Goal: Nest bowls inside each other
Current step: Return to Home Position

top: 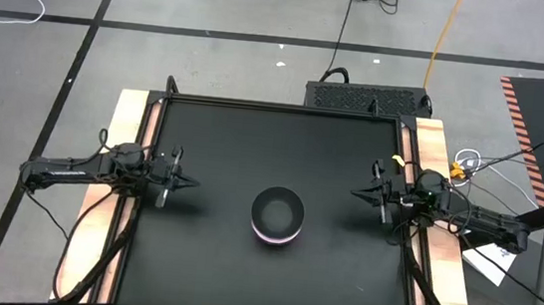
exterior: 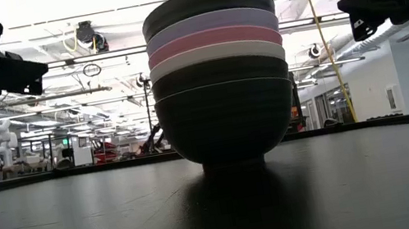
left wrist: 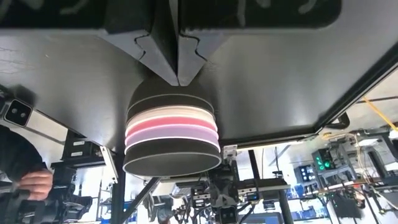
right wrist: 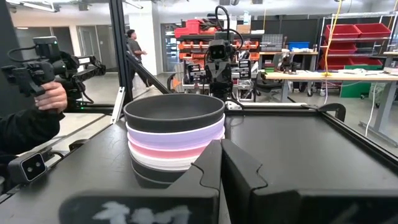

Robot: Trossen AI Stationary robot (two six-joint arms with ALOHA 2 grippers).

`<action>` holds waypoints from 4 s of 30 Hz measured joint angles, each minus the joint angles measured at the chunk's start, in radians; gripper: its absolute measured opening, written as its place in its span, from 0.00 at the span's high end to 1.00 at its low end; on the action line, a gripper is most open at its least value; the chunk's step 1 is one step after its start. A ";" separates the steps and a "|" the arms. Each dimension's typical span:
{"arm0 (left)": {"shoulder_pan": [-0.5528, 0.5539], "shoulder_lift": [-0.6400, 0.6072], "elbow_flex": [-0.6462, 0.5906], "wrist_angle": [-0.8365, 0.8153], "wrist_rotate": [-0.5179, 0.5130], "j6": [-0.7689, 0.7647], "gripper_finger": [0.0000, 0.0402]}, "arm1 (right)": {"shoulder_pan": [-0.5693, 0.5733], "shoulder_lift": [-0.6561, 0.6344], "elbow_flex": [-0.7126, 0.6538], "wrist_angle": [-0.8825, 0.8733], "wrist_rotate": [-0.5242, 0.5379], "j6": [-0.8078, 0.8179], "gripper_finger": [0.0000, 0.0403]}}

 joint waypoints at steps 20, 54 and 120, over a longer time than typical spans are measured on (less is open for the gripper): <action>0.000 0.000 0.000 0.000 0.000 -0.006 0.99 | 0.000 0.000 0.000 0.008 0.001 0.050 1.00; 0.000 0.000 0.000 0.000 0.000 -0.005 0.99 | 0.000 0.000 0.000 0.012 0.002 0.049 1.00; 0.000 0.000 0.000 0.000 0.000 -0.005 0.99 | 0.000 0.000 0.000 0.013 0.003 0.049 1.00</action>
